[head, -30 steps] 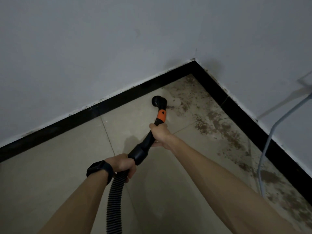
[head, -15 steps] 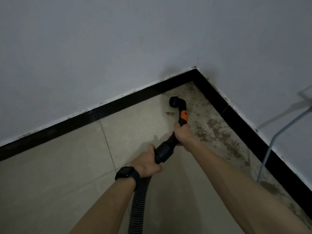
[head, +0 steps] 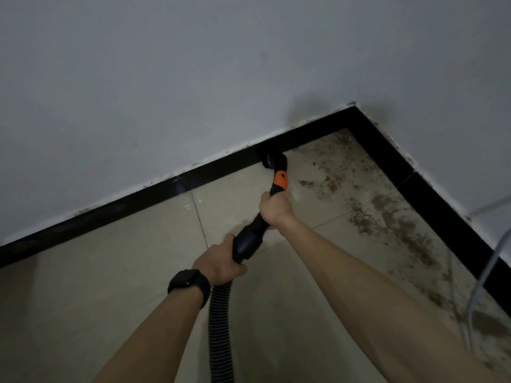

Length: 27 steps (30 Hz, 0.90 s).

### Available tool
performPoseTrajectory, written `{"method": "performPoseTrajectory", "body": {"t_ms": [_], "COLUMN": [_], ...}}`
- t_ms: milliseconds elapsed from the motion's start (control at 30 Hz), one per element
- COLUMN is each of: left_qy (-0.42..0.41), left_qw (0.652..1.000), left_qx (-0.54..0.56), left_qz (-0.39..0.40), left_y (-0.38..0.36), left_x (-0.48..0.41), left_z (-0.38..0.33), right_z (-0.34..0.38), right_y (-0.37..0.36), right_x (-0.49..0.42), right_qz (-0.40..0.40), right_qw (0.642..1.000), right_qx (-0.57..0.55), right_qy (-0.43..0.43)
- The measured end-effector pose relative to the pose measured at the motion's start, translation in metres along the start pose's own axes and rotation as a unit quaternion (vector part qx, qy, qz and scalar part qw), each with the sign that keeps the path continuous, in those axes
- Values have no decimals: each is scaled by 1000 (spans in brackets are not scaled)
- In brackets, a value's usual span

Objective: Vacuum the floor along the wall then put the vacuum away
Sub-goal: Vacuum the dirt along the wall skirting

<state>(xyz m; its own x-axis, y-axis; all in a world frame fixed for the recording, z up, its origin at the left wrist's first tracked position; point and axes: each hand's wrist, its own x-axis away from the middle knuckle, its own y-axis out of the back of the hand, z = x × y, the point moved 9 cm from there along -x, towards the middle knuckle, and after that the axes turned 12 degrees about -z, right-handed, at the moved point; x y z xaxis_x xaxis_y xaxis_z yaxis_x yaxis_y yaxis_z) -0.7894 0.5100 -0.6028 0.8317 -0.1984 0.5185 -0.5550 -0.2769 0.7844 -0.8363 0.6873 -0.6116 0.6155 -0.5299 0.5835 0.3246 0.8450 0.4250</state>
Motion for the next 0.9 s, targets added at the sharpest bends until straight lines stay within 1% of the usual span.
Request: {"method": "performPoseTrajectory", "body": {"t_ms": [100, 200, 333, 533, 667, 900], "left_qy": [30, 29, -11, -64, -79, -85], "left_qw": [999, 999, 998, 997, 996, 995], "left_qx": [12, -7, -27, -22, -17, -16], "left_qz": [22, 45, 49, 43, 44, 40], "left_y": [7, 7, -2, -11, -15, -20], "left_x": [-1, -7, -22, -52, -70, -81], "left_z": [24, 28, 0, -58, -84, -110], "right_z": [1, 1, -2, -3, -4, -7], "right_y": [-24, -26, 0, 54, 78, 99], "right_x": [11, 12, -7, -50, -74, -95], "right_qz": [16, -4, -52, -111, -132, -138], "right_qw": [999, 999, 998, 993, 991, 990], "right_qx": [26, 43, 27, 30, 18, -6], "right_qy": [13, 25, 15, 12, 2, -3]}}
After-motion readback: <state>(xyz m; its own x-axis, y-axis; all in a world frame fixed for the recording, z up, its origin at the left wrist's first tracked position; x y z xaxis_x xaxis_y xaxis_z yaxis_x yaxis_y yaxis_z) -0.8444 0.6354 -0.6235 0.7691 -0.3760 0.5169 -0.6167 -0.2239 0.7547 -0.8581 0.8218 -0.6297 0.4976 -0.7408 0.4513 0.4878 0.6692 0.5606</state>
